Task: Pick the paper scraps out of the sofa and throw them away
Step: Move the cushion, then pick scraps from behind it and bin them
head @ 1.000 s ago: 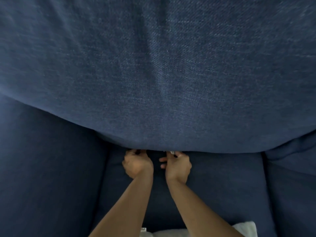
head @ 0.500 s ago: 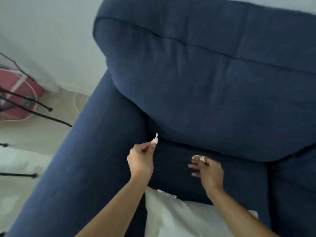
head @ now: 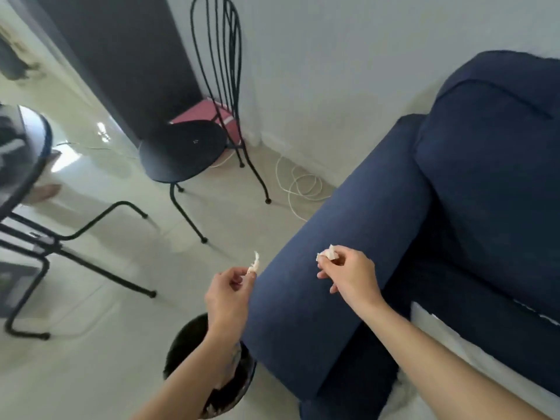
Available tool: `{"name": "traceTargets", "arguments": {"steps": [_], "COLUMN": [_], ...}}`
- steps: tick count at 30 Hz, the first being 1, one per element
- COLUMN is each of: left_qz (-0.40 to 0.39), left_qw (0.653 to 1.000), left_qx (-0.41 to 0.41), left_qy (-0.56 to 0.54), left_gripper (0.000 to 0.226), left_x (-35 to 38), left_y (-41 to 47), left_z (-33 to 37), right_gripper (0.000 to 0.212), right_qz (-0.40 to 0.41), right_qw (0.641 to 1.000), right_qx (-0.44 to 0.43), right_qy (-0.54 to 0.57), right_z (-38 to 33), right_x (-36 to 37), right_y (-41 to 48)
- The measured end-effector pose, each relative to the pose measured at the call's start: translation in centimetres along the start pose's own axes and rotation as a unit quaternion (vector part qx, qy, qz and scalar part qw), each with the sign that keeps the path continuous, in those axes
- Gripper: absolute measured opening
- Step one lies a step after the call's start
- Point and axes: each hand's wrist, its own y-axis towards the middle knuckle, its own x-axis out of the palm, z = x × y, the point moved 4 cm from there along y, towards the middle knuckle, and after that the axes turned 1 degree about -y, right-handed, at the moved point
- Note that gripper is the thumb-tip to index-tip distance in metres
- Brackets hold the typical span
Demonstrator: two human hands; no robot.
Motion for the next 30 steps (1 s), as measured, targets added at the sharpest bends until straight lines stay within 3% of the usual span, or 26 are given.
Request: {"name": "traceTargets", "arguments": {"steps": [6,13,17,18,20,24,28,30], "left_qz": [0.034,0.005,-0.052,-0.062,-0.066,-0.051,-0.024,-0.002], "left_qw": [0.997,0.986,0.976,0.972,0.968,0.964,0.963,0.964], "left_qx": [-0.056,-0.113,-0.152,-0.157,-0.166,-0.18,-0.192,-0.193], "left_qy": [0.037,0.119,0.148,0.161,0.176,0.189,0.189,0.183], "left_gripper": [0.012,0.027,0.011,0.034,0.051,0.054,0.055,0.051], "left_x": [-10.1,-13.0,-13.2,-13.4,-14.6,-17.7,-20.6,-21.5], "left_y": [0.4,-0.1,-0.2,-0.1,0.0,0.1,0.2,0.2], "left_z": [-10.8,-20.7,-24.1,-24.9,-26.0,-27.2,-28.7,-29.1], "right_gripper": [0.035,0.012,0.028,0.03,0.027,0.015,0.036,0.031], "right_qz": [-0.107,-0.194,-0.212,-0.212,-0.213,-0.238,-0.303,-0.309], "right_qw": [0.982,0.939,0.91,0.902,0.889,0.876,0.83,0.817], "right_qx": [-0.083,-0.131,-0.145,-0.15,-0.149,-0.12,-0.11,-0.111], "right_qy": [-0.134,-0.252,-0.325,-0.345,-0.376,-0.403,-0.456,-0.475], "right_z": [-4.4,-3.9,-2.1,-1.6,-0.5,1.1,1.8,1.9], "right_x": [11.9,22.3,26.5,27.3,28.7,30.7,32.1,32.2], "right_y": [-4.5,-8.3,-9.3,-9.4,-9.6,-9.8,-10.1,-10.0]}}
